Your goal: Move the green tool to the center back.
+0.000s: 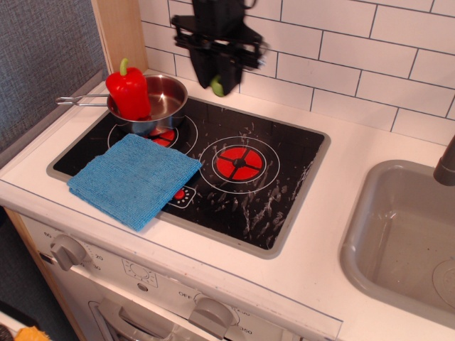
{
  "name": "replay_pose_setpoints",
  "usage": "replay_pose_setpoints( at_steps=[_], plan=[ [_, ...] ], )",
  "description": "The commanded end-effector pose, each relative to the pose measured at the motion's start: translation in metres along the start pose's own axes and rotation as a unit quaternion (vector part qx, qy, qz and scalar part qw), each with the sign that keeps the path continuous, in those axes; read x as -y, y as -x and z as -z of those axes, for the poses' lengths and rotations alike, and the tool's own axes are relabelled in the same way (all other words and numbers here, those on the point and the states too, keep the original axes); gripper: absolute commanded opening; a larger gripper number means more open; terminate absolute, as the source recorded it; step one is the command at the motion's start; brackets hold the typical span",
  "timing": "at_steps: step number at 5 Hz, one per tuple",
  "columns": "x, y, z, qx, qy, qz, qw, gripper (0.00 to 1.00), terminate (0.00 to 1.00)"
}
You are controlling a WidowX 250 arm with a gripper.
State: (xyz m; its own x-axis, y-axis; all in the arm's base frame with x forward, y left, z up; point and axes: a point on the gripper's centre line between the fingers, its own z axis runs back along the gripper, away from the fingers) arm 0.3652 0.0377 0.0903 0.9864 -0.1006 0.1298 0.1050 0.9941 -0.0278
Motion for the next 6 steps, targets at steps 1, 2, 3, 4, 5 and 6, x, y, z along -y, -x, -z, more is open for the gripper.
replay_pose_setpoints(
  at_steps=[1, 2, 3, 4, 5, 6],
  plan=[
    [-0.054, -0.017, 0.018, -0.013, -0.019, -0.039, 0.999, 0.0, 0.0],
    [-0.047, -0.006, 0.034, -0.043, -0.01, -0.015, 0.9989, 0.0, 0.0],
    [-0.034, 0.004, 0.038, -0.048, -0.006, 0.006, 0.9988, 0.0, 0.0],
    [-0.022, 0.012, 0.038, -0.049, -0.011, 0.021, 0.9985, 0.0, 0.0],
    [-0.015, 0.019, 0.043, -0.064, -0.018, 0.02, 0.9976, 0.0, 0.0],
    [-0.016, 0.016, 0.044, -0.065, -0.02, 0.0, 0.9977, 0.0, 0.0]
  ],
)
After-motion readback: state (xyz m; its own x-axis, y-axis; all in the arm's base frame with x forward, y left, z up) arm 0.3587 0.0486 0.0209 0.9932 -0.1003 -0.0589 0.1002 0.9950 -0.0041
